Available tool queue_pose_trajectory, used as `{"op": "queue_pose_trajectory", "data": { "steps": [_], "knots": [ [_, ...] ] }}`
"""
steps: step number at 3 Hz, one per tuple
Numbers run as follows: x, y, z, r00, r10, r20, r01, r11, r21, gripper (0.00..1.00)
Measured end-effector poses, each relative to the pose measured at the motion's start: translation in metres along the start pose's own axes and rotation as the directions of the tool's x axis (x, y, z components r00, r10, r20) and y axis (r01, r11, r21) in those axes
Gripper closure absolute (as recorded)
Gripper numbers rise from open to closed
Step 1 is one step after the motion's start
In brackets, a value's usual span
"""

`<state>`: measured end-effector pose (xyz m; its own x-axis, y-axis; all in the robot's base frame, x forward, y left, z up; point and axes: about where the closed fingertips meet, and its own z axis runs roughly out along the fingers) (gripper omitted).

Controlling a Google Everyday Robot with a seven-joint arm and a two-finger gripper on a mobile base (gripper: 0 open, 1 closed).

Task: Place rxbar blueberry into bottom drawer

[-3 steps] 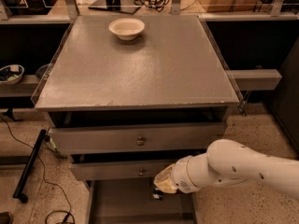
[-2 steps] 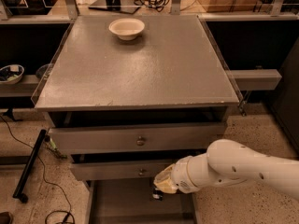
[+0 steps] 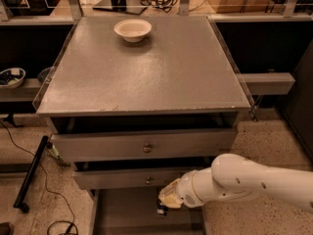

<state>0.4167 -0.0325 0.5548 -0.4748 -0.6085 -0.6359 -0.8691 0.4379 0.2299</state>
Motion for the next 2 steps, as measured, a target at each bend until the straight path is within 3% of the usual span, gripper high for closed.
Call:
{"op": "queue_pose_trajectory", "data": {
  "steps": [2],
  "knots": [
    [0.029,-0.021,0.054,0.996,0.083,-0.034,-0.085,0.9949,-0.054,1.00]
  ]
}}
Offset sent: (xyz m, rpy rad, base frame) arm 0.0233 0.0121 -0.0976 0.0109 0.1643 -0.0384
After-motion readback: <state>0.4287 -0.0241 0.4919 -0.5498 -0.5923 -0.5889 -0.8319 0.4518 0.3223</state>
